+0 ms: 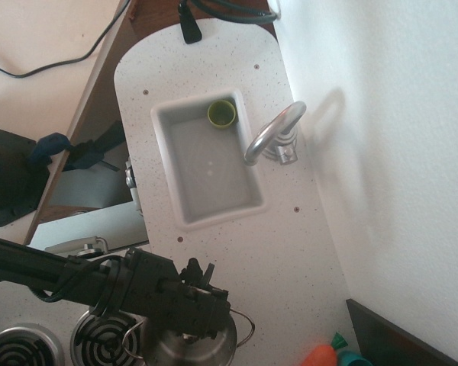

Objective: Pick up pot

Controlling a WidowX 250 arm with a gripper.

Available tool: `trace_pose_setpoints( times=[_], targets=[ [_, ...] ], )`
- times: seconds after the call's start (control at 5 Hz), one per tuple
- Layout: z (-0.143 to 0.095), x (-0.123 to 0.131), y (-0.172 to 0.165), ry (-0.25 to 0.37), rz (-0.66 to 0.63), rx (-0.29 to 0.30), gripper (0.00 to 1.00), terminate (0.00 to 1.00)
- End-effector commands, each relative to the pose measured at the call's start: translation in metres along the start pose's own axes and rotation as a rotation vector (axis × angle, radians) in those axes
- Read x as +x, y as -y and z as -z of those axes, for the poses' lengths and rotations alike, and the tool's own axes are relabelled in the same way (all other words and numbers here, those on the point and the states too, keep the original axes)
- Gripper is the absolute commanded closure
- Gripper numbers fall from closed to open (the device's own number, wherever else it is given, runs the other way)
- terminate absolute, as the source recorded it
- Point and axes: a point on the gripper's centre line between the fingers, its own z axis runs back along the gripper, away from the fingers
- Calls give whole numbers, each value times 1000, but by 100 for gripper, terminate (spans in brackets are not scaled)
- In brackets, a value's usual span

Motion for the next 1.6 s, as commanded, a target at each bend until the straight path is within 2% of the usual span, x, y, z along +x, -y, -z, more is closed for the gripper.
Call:
trace_pose_setpoints(
  times=[0.0,0.6,1.0,1.2,1.4],
  targets=[
    [-15,9,2,40,6,-10,100,0],
    [-14,13,6,40,-19,-28,100,0],
    [-24,17,19,88,30,-10,100,0],
    [-36,18,24,134,55,1,100,0],
    [-56,11,26,208,72,1,100,0]
  ],
)
